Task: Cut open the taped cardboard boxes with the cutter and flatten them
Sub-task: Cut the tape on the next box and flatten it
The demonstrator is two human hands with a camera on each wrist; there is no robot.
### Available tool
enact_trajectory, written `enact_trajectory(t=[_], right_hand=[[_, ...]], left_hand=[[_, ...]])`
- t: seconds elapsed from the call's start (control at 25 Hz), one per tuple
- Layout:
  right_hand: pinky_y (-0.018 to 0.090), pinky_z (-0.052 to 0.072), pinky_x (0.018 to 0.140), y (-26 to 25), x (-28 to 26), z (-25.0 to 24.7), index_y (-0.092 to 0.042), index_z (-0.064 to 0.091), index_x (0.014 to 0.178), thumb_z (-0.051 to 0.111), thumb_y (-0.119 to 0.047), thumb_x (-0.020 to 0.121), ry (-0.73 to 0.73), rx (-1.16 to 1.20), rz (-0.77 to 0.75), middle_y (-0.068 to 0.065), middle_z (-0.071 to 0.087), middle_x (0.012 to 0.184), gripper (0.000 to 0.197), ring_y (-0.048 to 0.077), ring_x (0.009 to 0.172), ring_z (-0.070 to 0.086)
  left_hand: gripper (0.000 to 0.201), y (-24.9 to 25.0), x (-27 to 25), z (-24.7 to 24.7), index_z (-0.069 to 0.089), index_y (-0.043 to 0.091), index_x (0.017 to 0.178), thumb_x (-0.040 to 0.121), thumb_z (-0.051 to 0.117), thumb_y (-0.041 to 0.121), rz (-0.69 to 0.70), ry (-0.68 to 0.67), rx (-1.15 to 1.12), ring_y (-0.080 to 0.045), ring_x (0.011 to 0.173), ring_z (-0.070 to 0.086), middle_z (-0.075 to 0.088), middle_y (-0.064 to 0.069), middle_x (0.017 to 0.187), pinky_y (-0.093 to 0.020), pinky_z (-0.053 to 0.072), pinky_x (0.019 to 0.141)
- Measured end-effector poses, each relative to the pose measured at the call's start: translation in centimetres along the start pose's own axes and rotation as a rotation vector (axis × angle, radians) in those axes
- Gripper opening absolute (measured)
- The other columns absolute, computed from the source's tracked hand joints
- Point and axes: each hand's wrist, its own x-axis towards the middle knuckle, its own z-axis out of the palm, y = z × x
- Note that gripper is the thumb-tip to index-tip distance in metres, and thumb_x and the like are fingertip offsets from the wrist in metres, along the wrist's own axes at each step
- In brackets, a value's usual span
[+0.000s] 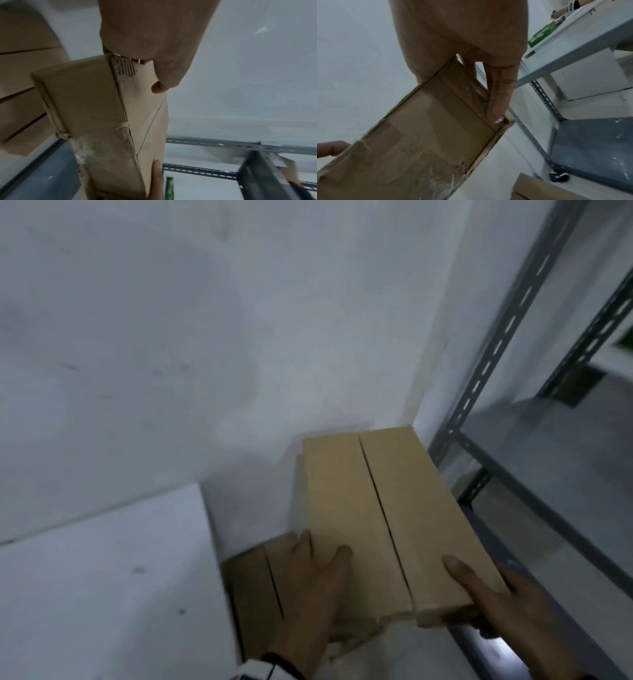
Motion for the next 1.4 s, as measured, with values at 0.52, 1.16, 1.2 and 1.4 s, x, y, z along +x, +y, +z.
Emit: enact_trajectory(t=[0.52, 1.16, 1.2, 1.4], right_hand=[[0.041, 0.057, 0.056, -13.8, -29.4, 13.7, -0.022, 0.070, 0.094, 0.067, -0.055, 0.085, -0.343, 0.171, -0.196, 0.014, 0.073, 0.083, 0.035, 0.033, 0.071, 0.070], [0.035, 0.062, 0.068, -6.9, -37.7, 30.8, -0.030, 0.050, 0.132, 0.064, -0.069, 0.080, -0.949, -0.315, -0.258, 0.002, 0.068, 0.107, 0.067, 0.020, 0.088, 0.069], [0.035, 0.060, 0.074, -6.7, -37.7, 31.1, -0.030, 0.047, 0.136, 0.064, -0.071, 0.078, -0.921, -0.344, -0.288, 0.001, 0.065, 0.115, 0.073, 0.018, 0.095, 0.066], [0.031, 0.045, 0.100, -7.9, -38.0, 31.6, -0.036, 0.021, 0.153, 0.074, -0.061, 0.076, -0.781, -0.345, -0.592, 0.003, 0.037, 0.145, 0.097, 0.017, 0.125, 0.045]], left_hand=[[0.061, 4.1, -18.3, -36.4, 0.044, 0.040, 0.142, 0.088, 0.073, 0.030, 0.286, 0.191, 0.102, -0.014, 0.118, 0.055, 0.051, 0.006, 0.137, -0.039, 0.051, 0.100], [0.143, -17.2, -24.1, -52.2, 0.008, 0.021, 0.159, 0.048, 0.089, 0.060, -0.013, 0.458, 0.360, -0.021, 0.143, 0.030, 0.018, 0.001, 0.161, -0.039, 0.037, 0.113], [0.146, -17.3, -24.1, -52.2, 0.007, 0.023, 0.159, 0.046, 0.089, 0.063, 0.023, 0.472, 0.390, -0.020, 0.146, 0.025, 0.012, 0.004, 0.162, -0.040, 0.035, 0.115], [0.127, -15.4, -22.1, -51.5, 0.006, 0.035, 0.157, 0.059, 0.068, 0.085, 0.069, 0.391, 0.865, -0.023, 0.153, -0.009, -0.012, 0.003, 0.166, -0.051, 0.008, 0.124]])
